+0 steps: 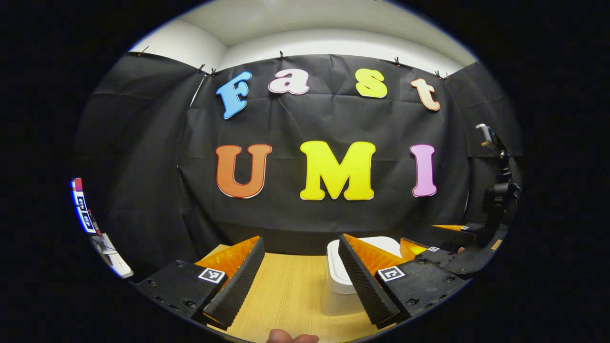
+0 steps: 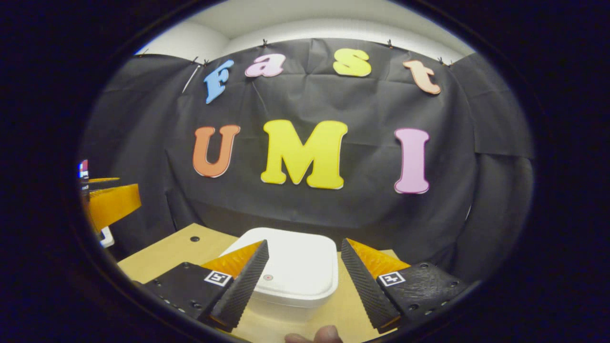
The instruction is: Press the lid of the desktop garbage bin to open it, pick up the crumpled paper on the desktop and throw it into the bin, then pick up the pop can on the desktop and drop it into the bin, and finally close the garbage bin lid.
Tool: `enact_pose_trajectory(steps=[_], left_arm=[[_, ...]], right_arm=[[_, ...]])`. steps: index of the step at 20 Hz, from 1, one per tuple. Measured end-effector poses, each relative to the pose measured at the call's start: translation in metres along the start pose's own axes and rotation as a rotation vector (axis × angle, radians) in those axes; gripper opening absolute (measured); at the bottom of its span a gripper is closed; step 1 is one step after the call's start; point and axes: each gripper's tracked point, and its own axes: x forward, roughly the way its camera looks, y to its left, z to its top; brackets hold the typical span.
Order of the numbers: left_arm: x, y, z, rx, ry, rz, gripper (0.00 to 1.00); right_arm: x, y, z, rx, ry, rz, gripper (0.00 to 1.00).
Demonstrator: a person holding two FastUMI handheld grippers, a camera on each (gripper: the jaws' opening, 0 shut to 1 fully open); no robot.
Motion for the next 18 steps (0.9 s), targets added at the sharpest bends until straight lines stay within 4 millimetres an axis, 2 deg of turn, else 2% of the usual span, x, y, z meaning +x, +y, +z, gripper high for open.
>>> enact_pose_trajectory(steps=[3,7,10,12,15,18], left_arm=[[0.006,-0.006,0.022,-0.012,-0.033,-0.012,0.99],[0.003,-0.017,0.030,-0.020,-0.044,-0.011,1.00],[-0.002,-0.025,0.024,-0.026,-0.033,-0.016,1.00],[-0.004,-0.031,0.021,-0.025,-0.028,-0.021,1.00],[-0.005,-0.034,0.020,-0.002,-0.031,-0.023,1.00],[-0.003,-0.036,0.019,-0.013,-0.035,-0.025,1.00]], right_arm=[[-0.023,-0.023,0.028,0.033,-0.051,-0.045,0.95],[-0.048,-0.038,0.048,0.075,-0.097,-0.083,0.97],[-0.059,-0.040,0.044,0.079,-0.112,-0.087,0.95],[-0.066,-0.041,0.041,0.084,-0.116,-0.089,0.98],[-0.068,-0.042,0.044,0.072,-0.128,-0.093,0.95],[-0.067,-0.037,0.046,0.086,-0.121,-0.088,0.98]])
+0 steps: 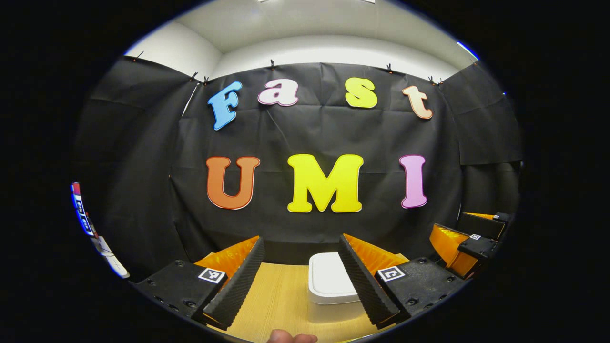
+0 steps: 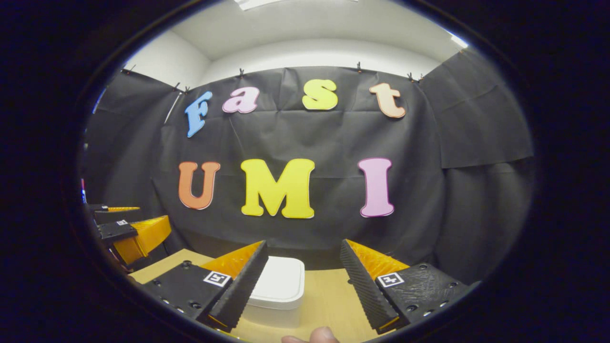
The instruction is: Press the lid of the desktop garbage bin to open it, pick up the crumpled paper on the desktop and throw it into the bin, then pick up the pop can on the desktop and drop it into the bin, and finally close the garbage bin lid.
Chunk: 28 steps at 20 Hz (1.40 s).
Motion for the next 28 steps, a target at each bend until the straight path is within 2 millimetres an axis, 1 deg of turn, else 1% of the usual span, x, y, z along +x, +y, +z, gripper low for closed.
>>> enact_pose_trajectory(steps=[1,4,6,8,9,14,15,16,17,18,19,22,23,26,27,28], left_arm=[[0.000,0.000,0.000,0.001,0.000,0.002,1.00],[-0.002,0.002,0.001,0.004,-0.003,0.005,1.00],[-0.003,0.002,0.003,0.004,-0.006,0.005,1.00],[-0.004,0.002,0.003,0.008,-0.006,0.005,1.00],[-0.004,0.002,0.004,0.008,-0.008,0.005,1.00],[-0.006,0.003,0.001,-0.004,0.001,0.005,1.00],[-0.006,0.003,0.001,-0.007,0.002,0.005,1.00],[-0.005,0.002,0.000,-0.007,0.003,0.004,1.00],[-0.006,0.002,0.000,-0.006,0.002,0.003,1.00],[-0.005,0.001,0.001,-0.006,0.001,0.000,1.00],[-0.005,0.002,0.001,-0.005,0.000,-0.001,1.00],[-0.005,0.001,0.001,-0.002,-0.001,0.000,1.00],[-0.004,0.001,0.000,-0.002,-0.002,0.001,1.00],[-0.003,0.001,-0.001,-0.004,0.002,0.000,1.00],[-0.003,0.001,0.000,-0.005,0.002,-0.002,1.00],[-0.003,0.001,-0.001,-0.004,0.002,-0.002,1.00]], right_arm=[[0.000,0.001,-0.002,0.002,0.006,0.000,0.98],[-0.002,0.002,0.003,0.002,-0.003,-0.005,0.95],[-0.002,0.004,0.006,-0.004,-0.011,0.000,0.95],[-0.004,0.007,0.009,-0.007,-0.017,0.006,0.98],[-0.001,0.010,0.009,-0.011,-0.021,0.010,0.97],[-0.002,0.011,0.012,-0.027,-0.029,0.013,0.98],[-0.002,0.010,0.011,-0.032,-0.029,0.011,0.93],[-0.002,0.011,0.011,-0.036,-0.031,0.010,0.97],[-0.003,0.012,0.012,-0.035,-0.033,0.011,0.95],[-0.003,0.012,0.012,-0.034,-0.033,0.009,0.97],[-0.002,0.010,0.012,-0.033,-0.032,0.007,0.97],[-0.003,0.009,0.012,-0.031,-0.029,0.002,0.93],[-0.003,0.010,0.011,-0.032,-0.028,0.003,0.95],[-0.001,0.008,0.011,-0.032,-0.026,-0.001,0.95],[-0.001,0.008,0.010,-0.029,-0.025,-0.002,0.97],[-0.001,0.008,0.010,-0.027,-0.024,-0.003,0.97]])
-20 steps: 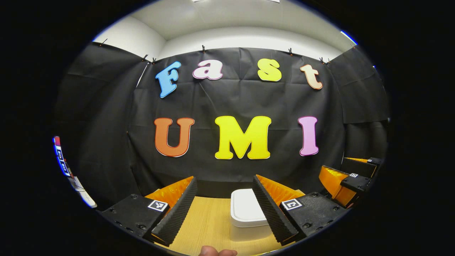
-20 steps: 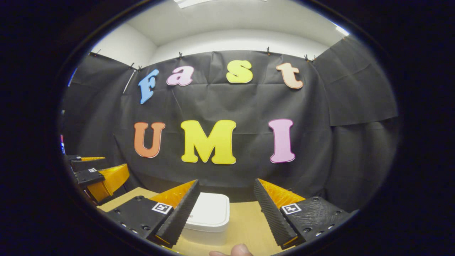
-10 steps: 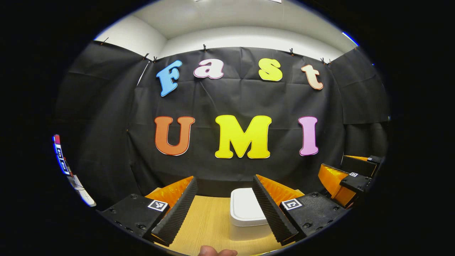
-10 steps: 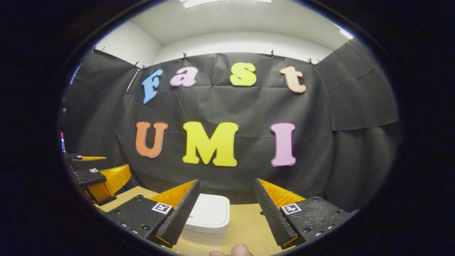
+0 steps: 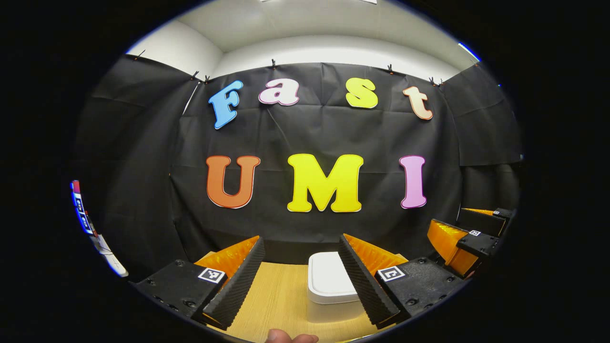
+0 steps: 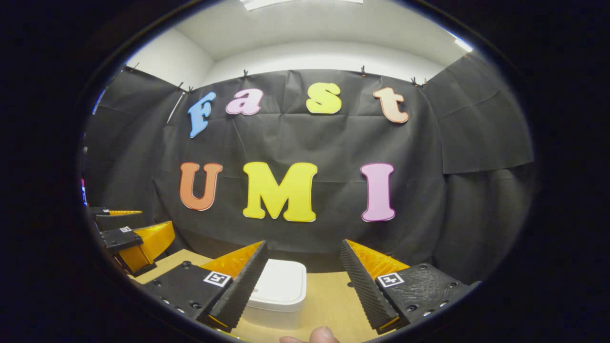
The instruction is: Press the lid of the desktop garbage bin to open it, pick up the crumpled paper on the desktop and throw it into the bin, then pick up the pop can on the desktop and drop it into the bin, and finally close the garbage bin lid.
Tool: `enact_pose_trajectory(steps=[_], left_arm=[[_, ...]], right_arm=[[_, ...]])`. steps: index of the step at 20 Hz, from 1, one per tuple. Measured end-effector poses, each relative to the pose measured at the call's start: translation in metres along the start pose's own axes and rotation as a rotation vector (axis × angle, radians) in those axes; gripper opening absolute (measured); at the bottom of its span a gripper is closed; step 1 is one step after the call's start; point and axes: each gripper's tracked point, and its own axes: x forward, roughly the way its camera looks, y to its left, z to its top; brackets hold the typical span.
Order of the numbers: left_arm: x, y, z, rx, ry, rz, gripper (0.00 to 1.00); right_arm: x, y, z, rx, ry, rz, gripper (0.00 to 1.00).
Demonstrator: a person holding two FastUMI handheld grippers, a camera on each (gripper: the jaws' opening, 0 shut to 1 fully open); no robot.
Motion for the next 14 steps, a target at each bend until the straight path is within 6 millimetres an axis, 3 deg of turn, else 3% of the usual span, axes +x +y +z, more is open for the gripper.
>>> enact_pose_trajectory(steps=[14], left_arm=[[0.0041,-0.0024,-0.0001,0.007,0.001,-0.001,1.00]], right_arm=[[0.0040,-0.0015,-0.0038,0.007,0.008,-0.002,0.95]])
